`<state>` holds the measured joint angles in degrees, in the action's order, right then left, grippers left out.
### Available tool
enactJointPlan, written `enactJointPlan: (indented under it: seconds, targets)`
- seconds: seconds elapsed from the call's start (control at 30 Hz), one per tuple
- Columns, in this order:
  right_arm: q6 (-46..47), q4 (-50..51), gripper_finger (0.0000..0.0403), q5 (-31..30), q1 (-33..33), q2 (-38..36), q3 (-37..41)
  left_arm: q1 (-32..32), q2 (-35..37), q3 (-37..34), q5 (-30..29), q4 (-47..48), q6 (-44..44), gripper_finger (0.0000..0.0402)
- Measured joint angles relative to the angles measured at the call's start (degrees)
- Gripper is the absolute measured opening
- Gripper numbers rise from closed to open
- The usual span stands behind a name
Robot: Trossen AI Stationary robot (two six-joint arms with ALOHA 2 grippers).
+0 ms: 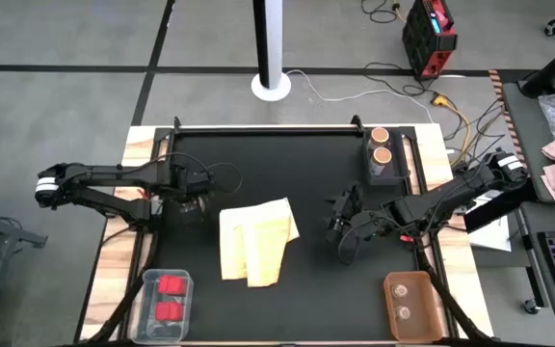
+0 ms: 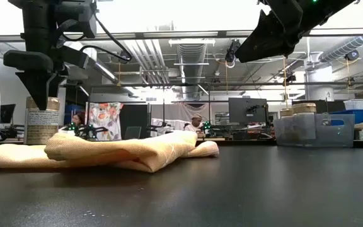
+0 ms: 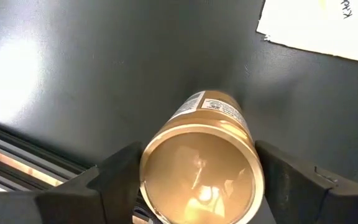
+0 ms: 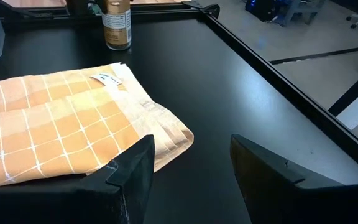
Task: Sort spices by type
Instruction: Put the golden spice bottle into black bin
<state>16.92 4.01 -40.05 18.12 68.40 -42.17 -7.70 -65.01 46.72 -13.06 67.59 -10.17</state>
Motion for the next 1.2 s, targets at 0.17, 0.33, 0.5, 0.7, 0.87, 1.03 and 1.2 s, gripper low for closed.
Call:
enactJointPlan:
  seconds: [0.17, 0.33, 0.5, 0.7, 0.87, 1.03, 1.2]
  targets:
    - [0.01, 0.00, 0.0201, 0.00, 0.01, 0.00, 0.02, 0.00, 0.18, 0.00, -0.02, -0.09, 0.04, 0.0262]
    - [0.01, -0.01, 0.0201, 0.01, 0.00, 0.00, 0.03, 0.13, 1.00, 0.06, 0.59, -0.21, 0.33, 0.0262]
    - [0.01, 0.00, 0.0201, 0.00, 0.01, 0.00, 0.02, 0.15, 2.13, 1.99, 0.50, -0.34, 0.72, 0.0262]
    - [0.03, -0.02, 0.0201, 0.00, 0.00, 0.00, 0.03, 0.18, 2.58, 5.98, 0.59, -0.22, 2.23, 0.0262]
    - [-0.67, -0.28, 0.0201, 0.04, 0.01, 0.00, 0.07, 2.33, 2.43, 10.76, 1.07, -3.29, 2.54, 0.0262]
    - [-6.73, -7.10, 0.0201, 0.61, 0.80, 2.61, 0.57, 7.86, 2.18, 12.97, 4.24, -15.82, 4.47, 0.0262]
    - [-17.80, -22.65, 0.0201, 2.45, 1.54, 8.47, 0.55, 12.38, -0.12, 14.15, 2.84, -23.87, 5.29, 0.0262]
